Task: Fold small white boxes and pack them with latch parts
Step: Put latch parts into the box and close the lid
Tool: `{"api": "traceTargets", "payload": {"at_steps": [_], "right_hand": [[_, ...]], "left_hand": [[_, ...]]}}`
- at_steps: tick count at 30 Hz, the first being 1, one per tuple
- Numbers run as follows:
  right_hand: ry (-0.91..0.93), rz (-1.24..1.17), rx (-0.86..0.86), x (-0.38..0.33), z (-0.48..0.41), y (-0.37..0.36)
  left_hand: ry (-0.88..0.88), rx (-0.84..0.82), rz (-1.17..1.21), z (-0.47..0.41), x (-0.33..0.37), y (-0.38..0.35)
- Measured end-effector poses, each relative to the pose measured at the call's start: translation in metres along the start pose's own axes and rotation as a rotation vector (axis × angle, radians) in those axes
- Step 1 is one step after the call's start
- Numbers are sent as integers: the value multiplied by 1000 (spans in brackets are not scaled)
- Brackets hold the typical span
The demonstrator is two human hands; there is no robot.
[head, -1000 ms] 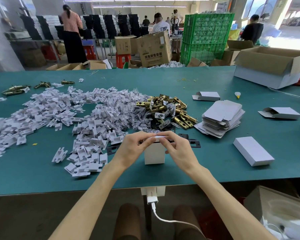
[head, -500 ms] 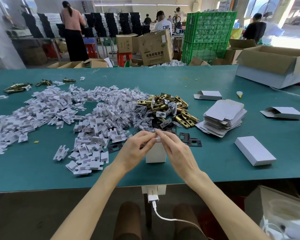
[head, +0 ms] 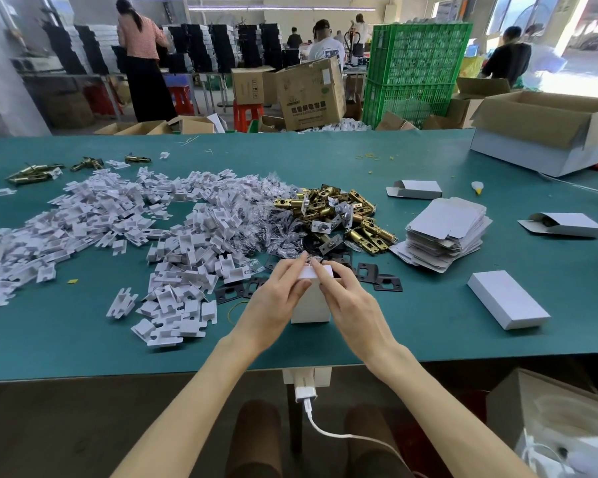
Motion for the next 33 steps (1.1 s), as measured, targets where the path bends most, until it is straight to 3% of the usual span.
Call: {"api": "traceTargets", "payload": {"at_steps": [7,14,22,33], "right_hand": [[-102,-187,4,5,5,-4],[-332,-395,110,20,9,-2],[-602,-400,137,46,20,0],[-510,-272,-48,19,17,-24]], "left_hand": [[-95,106,85,9,3,-7],[235,32,368,12,-14,-18],[288,-81,312,15,-17,-36],[424,-45,637,14,-31,-37]]}}
Point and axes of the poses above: each hand's wrist, its own z-axis away from the middle knuckle, its own y-axis out of the back of the hand, x = y × z, the point moved 5 cm from there along -z, towards the middle knuckle, and after that the axes turned 11 degrees about y, right-handed, at the moved point
